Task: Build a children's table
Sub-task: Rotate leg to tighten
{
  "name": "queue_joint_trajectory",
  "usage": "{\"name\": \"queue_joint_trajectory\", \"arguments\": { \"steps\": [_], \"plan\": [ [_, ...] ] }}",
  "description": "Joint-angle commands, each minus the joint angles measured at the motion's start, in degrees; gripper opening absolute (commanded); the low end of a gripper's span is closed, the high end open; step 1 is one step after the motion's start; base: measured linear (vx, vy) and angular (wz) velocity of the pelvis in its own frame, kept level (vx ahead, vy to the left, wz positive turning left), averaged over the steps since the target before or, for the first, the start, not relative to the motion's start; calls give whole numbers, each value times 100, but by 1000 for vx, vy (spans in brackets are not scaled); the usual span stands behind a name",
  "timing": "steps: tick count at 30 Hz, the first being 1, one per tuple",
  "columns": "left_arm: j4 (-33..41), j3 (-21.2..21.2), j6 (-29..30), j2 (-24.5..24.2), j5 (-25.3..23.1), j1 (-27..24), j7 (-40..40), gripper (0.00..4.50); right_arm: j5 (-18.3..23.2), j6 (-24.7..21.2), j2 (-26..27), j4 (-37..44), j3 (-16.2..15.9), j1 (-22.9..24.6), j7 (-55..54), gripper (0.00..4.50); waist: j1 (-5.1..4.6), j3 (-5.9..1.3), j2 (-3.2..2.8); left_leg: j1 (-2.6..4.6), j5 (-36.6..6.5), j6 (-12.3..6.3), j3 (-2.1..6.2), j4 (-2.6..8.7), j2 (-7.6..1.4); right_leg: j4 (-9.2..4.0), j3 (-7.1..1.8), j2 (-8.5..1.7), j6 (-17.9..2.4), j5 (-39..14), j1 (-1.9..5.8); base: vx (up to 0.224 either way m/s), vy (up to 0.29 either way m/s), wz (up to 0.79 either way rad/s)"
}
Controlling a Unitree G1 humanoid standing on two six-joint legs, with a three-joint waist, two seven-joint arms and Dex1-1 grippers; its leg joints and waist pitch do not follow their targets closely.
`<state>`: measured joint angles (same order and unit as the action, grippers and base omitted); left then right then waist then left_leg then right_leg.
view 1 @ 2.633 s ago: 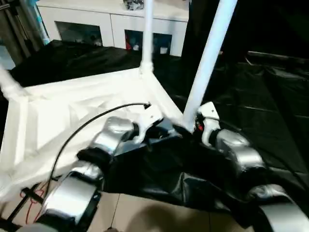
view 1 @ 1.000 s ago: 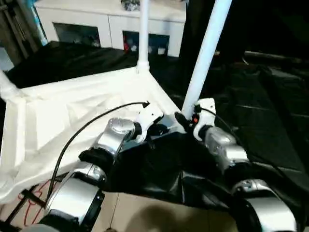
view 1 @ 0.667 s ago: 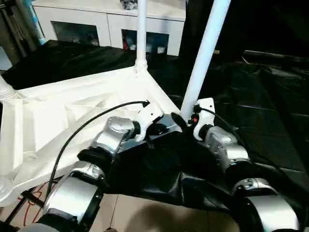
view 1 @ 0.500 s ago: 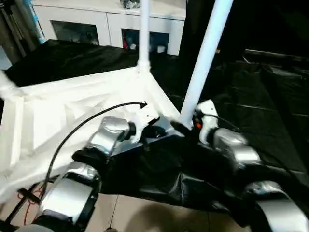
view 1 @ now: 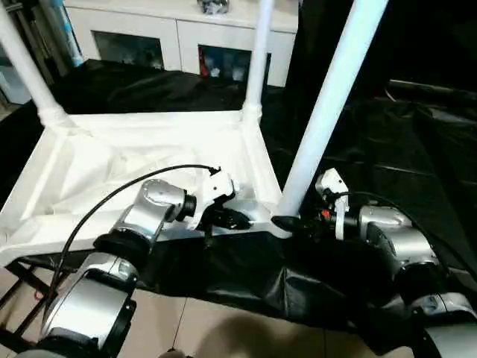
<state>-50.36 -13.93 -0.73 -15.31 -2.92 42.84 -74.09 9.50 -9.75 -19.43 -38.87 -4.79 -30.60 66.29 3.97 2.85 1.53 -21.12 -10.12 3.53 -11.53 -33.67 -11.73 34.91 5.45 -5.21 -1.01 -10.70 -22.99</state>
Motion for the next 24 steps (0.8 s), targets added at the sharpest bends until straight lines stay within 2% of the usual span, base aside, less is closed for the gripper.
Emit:
{"name": "queue_joint_trajectory", "arguments": {
  "steps": [1, 5, 12, 15, 16, 17, 19, 22, 24],
  "plan": [
    [222, -47, -65, 90, 128, 12, -39, 0, -30, -130, 69, 49, -243, 127, 140, 296, 19, -350, -22, 73, -1307, -258, 93, 391, -236, -427, -318, -377, -1443, -1023, 294, 0, 0, 0],
    [239, -32, -60, 107, 124, 2, -53, 0, 17, -239, 98, 154, -246, 155, 184, 265, 35, -348, -22, 81, -1321, -238, 96, 395, -239, -438, -319, -380, -1389, -1151, 288, 0, 0, 0],
    [167, 48, -26, 227, 97, 42, 310, 0, 7, -261, 225, 153, -166, 224, -114, 258, 70, -347, -9, 88, -1292, -230, 91, 394, -241, -437, -324, -386, -1361, -1128, 282, 0, 0, 0],
    [34, 155, 81, 481, 37, 195, 952, 0, -169, -182, 576, -330, 117, 62, -1364, 257, 33, -327, -10, 106, -1475, -88, 108, 414, -230, -480, -330, -408, -1282, -1532, 244, 0, 0, 0],
    [28, 157, 83, 488, 33, 201, 973, 0, -175, -179, 586, -347, 123, 56, -1403, 257, 17, -319, -7, 111, -1560, -55, 113, 415, -219, -502, -326, -409, -1240, -1701, 240, 0, 0, 0],
    [-38, 169, 106, 577, -15, 268, 1214, 0, -249, -155, 708, -546, 194, -18, -1859, 257, -27, -320, -2, 116, -1647, 9, 132, 418, -204, -542, -318, -411, -1104, -2056, 238, 0, 0, 0],
    [-129, 198, 143, 689, -42, 351, 1471, 0, -270, -145, 864, -721, 291, -86, -2298, 256, -76, -314, -7, 110, -1676, 19, 141, 424, -203, -565, -319, -402, -1030, -2160, 228, 0, 0, 0],
    [-253, 243, 207, 865, -78, 481, 1878, 0, -232, -195, 1131, -955, 479, -212, -2978, 256, -102, -322, -10, 116, -1727, 4, 136, 422, -196, -567, -324, -392, -1035, -2108, 219, 0, 0, 0],
    [-310, 290, 287, 1063, -95, 578, 2272, 0, -128, -213, 1470, -1284, 790, -427, -3811, 256, -117, -327, -15, 112, -1627, 2, 131, 422, -198, -545, -332, -385, -1089, -1891, 216, 0, 0, 0]
  ]
}}
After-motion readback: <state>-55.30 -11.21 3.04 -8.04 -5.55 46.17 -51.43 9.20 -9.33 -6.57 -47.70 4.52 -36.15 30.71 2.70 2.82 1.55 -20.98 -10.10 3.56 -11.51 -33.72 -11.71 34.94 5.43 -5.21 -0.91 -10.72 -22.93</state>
